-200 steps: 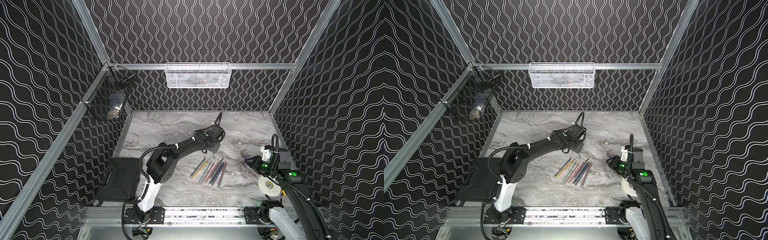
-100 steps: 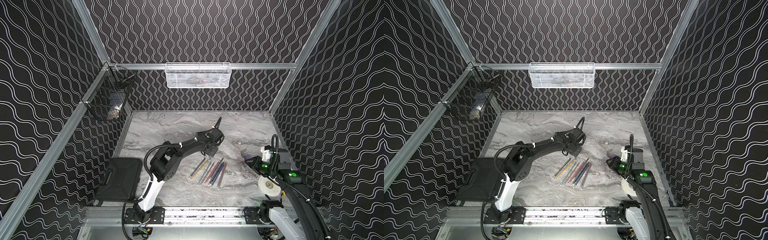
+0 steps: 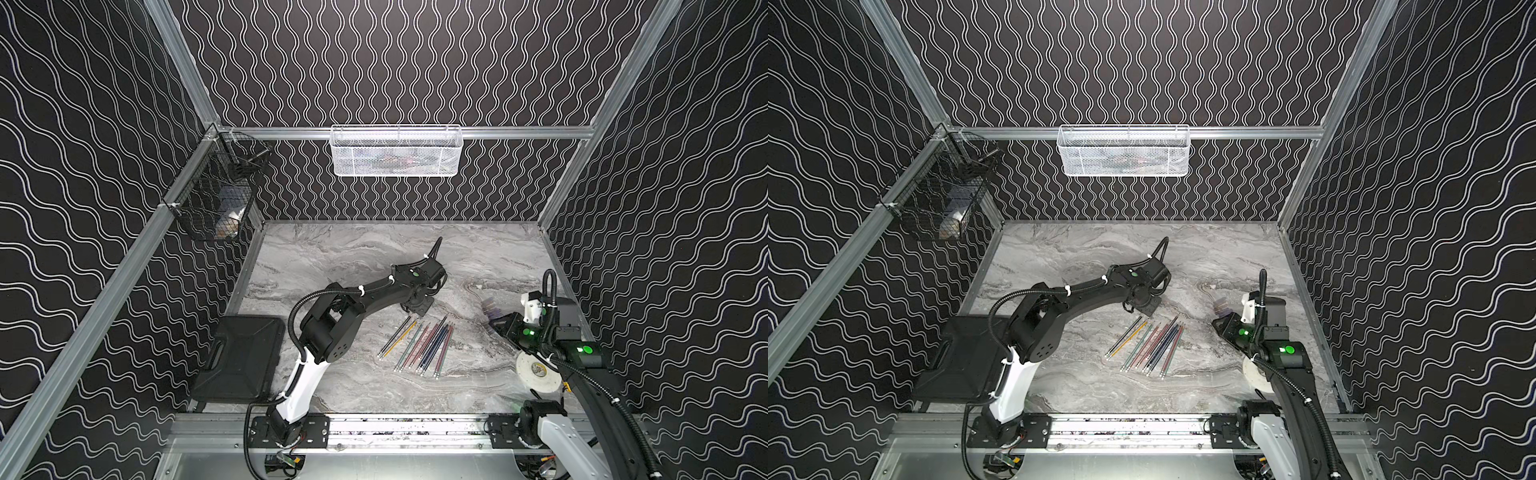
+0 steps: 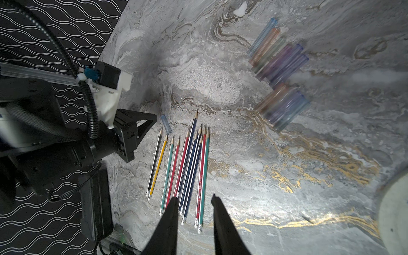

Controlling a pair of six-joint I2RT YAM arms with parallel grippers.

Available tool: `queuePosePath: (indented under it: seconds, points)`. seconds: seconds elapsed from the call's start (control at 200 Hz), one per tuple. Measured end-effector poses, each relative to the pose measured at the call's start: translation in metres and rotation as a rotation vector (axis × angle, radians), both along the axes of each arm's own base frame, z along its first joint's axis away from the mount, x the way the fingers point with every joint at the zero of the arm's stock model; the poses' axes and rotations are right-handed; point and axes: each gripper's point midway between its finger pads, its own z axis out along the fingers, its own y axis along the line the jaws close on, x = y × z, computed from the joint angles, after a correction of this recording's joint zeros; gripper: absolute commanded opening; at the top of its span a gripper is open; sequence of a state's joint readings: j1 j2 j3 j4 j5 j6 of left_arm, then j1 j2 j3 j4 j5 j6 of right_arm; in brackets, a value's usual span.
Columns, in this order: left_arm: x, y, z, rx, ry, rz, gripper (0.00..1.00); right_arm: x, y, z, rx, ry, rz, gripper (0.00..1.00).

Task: Remove the protective cover of the pencils
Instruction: Adjust the protective sleeve at the center of the board.

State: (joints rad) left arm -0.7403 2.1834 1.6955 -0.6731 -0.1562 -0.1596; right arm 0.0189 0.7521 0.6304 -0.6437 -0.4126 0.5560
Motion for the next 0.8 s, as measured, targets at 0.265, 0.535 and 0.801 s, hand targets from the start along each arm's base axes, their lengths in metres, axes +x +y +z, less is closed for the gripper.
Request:
queuePosePath:
  seconds: [0.265, 0.535, 0.801]
  points:
    - [-0.011, 0.004, -0.007, 0.019, 0.025, -0.010, 0.00, 0.000, 0.000, 0.000, 0.000, -0.004, 0.000, 0.27]
    - [-0.019, -0.011, -0.004, 0.004, 0.026, -0.041, 0.00, -0.001, 0.001, 0.002, 0.003, -0.013, 0.002, 0.27]
    - [-0.009, -0.028, -0.010, -0.011, 0.031, -0.048, 0.00, -0.001, 0.001, 0.002, 0.004, -0.014, 0.003, 0.27]
